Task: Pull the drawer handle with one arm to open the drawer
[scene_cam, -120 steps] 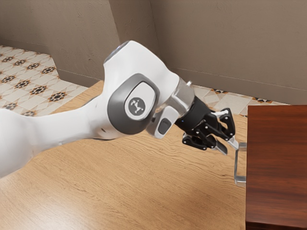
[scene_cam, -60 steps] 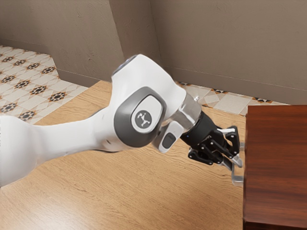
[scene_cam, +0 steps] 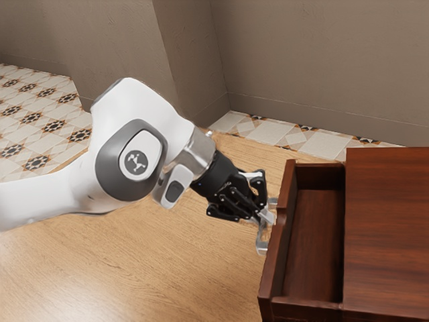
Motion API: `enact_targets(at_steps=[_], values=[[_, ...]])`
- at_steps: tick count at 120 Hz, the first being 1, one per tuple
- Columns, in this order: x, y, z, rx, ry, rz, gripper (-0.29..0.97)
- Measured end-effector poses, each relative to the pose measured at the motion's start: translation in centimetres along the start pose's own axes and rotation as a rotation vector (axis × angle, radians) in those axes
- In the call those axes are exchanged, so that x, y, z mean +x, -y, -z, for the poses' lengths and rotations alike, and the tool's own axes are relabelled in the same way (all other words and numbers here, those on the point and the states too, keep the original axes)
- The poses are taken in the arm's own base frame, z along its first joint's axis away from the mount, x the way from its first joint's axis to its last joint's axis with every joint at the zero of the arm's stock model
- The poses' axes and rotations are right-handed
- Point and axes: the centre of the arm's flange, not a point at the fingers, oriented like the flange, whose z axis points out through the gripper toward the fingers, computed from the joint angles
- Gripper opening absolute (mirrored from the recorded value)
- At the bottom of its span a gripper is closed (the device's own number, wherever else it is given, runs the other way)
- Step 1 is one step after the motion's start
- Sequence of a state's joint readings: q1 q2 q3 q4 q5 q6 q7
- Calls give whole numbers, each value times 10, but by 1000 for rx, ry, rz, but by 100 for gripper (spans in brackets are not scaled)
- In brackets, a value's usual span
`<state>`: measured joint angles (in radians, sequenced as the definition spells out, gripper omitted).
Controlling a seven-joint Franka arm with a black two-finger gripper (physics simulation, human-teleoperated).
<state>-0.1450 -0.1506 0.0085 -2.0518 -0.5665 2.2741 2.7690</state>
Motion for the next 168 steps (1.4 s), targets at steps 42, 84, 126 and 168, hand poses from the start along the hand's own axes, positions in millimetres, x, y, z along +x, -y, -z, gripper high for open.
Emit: enact_targets(at_steps=[42, 84, 126, 168], values=[[19, -33, 25, -30, 13, -9, -11], [23, -61, 46, -44, 28, 2, -11], [23, -71, 56, -47, 38, 0, -8], [22, -72, 57, -59, 38, -5, 6]])
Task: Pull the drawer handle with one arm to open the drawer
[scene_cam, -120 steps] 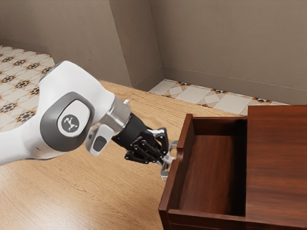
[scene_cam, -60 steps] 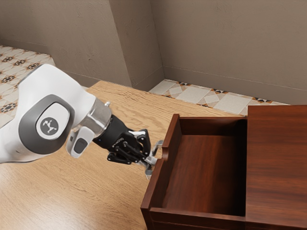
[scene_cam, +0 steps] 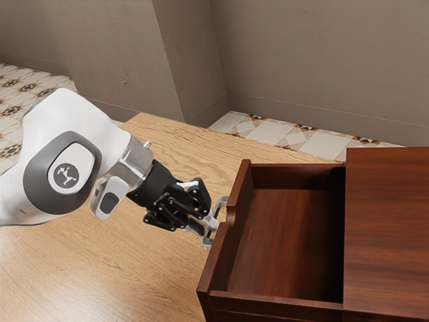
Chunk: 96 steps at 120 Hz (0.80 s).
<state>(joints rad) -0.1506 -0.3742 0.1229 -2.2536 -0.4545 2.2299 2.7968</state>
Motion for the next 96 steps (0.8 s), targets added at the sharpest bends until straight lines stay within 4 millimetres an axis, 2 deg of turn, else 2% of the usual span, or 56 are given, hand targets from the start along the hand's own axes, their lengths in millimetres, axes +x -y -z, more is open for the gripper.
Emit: enact_targets(at_steps=[25, 41, 50, 58, 67, 71, 83, 90, 96], values=[[-1, 3, 8, -4, 16, -7, 9], [-5, 12, 37, 22, 48, -12, 19], [-13, 19, 55, 36, 66, -12, 30], [-23, 23, 70, 19, 92, -12, 40], [-46, 57, 98, -84, 159, -44, 49], [-60, 64, 114, -132, 187, -17, 51], [-93, 66, 148, -296, 246, 160, 58], [-115, 64, 148, -398, 260, 307, 60], [-124, 59, 148, -459, 267, 430, 62]])
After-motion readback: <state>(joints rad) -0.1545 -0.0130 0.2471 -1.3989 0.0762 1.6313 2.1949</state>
